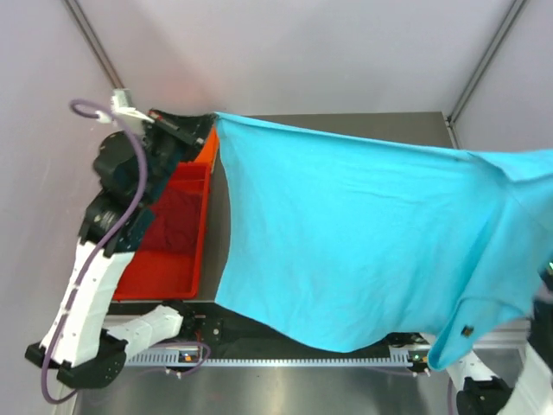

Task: Fold and stack the t-shirts
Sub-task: Flatten the tshirt out

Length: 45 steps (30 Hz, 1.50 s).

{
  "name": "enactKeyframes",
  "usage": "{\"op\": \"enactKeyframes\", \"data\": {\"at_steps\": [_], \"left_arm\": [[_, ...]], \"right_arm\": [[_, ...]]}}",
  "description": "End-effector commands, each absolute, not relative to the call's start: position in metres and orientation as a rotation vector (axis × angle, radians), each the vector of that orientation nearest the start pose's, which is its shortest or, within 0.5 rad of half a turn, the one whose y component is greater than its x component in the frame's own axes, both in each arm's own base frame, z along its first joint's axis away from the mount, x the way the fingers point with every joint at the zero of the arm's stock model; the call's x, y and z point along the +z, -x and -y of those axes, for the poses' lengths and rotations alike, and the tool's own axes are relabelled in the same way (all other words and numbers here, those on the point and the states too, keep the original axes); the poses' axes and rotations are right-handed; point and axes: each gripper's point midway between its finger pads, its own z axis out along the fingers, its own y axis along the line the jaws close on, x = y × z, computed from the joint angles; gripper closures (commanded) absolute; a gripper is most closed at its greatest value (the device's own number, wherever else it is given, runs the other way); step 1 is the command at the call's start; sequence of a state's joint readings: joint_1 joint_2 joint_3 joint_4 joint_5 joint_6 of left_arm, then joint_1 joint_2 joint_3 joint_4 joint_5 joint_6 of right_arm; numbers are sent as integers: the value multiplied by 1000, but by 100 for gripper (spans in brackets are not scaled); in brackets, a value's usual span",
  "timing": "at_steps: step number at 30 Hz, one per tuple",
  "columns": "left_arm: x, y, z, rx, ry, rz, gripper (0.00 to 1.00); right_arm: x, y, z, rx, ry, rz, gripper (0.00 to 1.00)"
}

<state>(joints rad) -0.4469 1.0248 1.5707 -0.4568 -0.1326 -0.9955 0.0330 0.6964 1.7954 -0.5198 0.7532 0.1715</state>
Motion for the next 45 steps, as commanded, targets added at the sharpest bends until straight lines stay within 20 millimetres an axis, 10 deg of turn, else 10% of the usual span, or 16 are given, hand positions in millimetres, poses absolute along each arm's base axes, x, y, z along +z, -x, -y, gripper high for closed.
{"op": "enactKeyframes", "data": {"at_steps": [1,11,12,18,26,38,45], "left_arm": [[455,-330,140,-826,607,-1581,100],[252,-472,124,-309,740,-1860,100],[241,-483,121,-285,748,-1872,100],[204,-568,110,-257,765,-1879,100],[171,-611,114,-281,755,-1903,100],[168,-641,93,-274,760,-1853,100],[155,-644,85,-309,779,-1902,100]], "right_arm": [[577,-182,115,-396,-666,-1054,100],[357,-469,42,-212,-268,-1503,100],[313,-499,35,-199,-230,-1594,100],[221,-599,3,-82,-74,-1786,100],[190,-645,-16,19,-3,-1812,100],[217,-704,-34,134,-6,-1651,100],[200,-704,-23,136,-115,-1747,100]]}}
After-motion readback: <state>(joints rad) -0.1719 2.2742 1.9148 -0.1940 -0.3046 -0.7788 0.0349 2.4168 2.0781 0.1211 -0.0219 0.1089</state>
